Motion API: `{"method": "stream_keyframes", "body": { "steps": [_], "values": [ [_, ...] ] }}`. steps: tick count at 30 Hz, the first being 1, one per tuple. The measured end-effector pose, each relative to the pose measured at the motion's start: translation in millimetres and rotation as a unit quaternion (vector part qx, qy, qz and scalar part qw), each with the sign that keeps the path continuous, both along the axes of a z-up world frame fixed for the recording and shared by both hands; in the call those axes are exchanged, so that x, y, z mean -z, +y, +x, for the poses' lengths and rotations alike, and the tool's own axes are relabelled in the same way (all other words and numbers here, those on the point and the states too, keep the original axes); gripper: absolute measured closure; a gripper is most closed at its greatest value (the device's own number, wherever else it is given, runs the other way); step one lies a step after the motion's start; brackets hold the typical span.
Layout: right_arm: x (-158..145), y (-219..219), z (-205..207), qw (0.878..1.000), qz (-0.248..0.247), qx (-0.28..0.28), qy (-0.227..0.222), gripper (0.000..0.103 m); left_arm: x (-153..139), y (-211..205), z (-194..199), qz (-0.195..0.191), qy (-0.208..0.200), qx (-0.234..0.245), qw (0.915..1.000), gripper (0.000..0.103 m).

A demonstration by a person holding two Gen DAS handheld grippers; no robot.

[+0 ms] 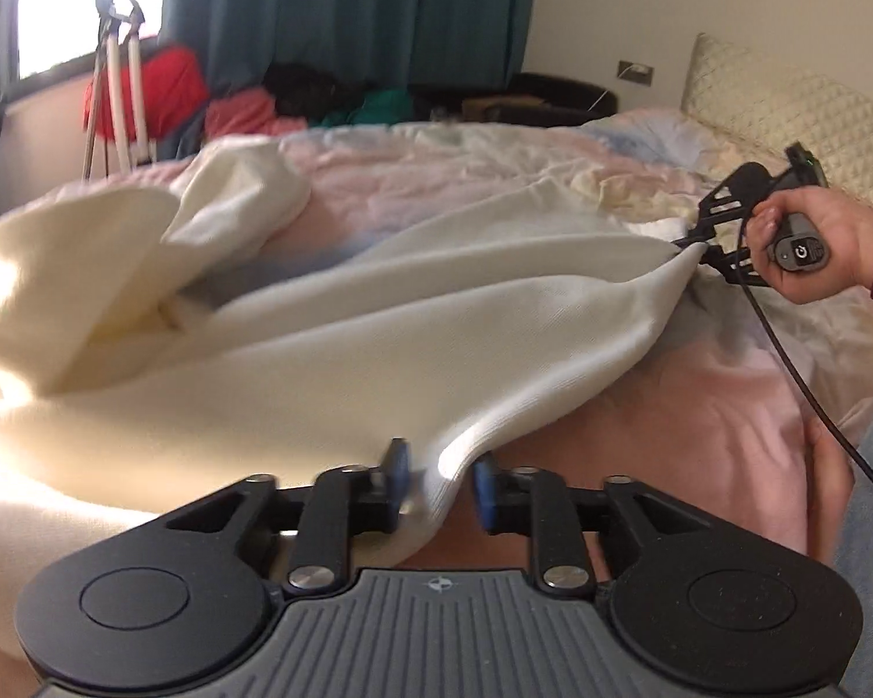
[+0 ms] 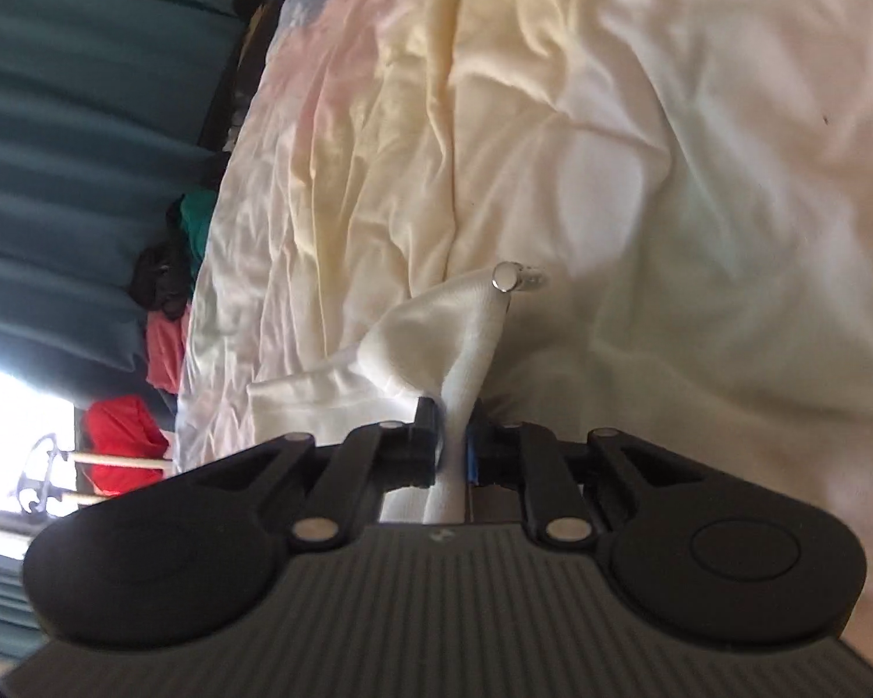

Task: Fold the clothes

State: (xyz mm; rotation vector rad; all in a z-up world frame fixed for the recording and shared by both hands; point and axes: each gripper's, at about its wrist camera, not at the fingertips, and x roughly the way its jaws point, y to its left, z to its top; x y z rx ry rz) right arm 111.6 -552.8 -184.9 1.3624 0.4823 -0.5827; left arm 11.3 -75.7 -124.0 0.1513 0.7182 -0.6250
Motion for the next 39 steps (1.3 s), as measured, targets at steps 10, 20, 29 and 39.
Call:
{"method": "stream_keyframes", "body": {
  "steps": [10, 20, 29, 39],
  "values": [
    [-8.0, 6.7, -8.5, 1.000, 0.002, 0.002, -0.004, 0.057, -20.6, 157.8, 4.2, -0.289, 0.169, -0.291, 0.8964, 0.022],
    [-12.4, 12.7, -7.6, 1.000, -0.022, 0.004, 0.017, 0.057, 23.1, 271.9, -15.3, -0.504, 0.187, -0.522, 0.6620, 0.020],
    [-13.0, 17.6, 5.0, 0.997, -0.068, -0.025, 0.037, 0.085, 52.2, 310.6, -14.1, -0.579, 0.160, -0.598, 0.5310, 0.022],
    [-36.9, 30.5, 0.5, 0.990, -0.135, -0.012, 0.024, 0.093, 9.4, 354.7, -28.4, -0.525, 0.116, -0.624, 0.5677, 0.090]
  ]
}}
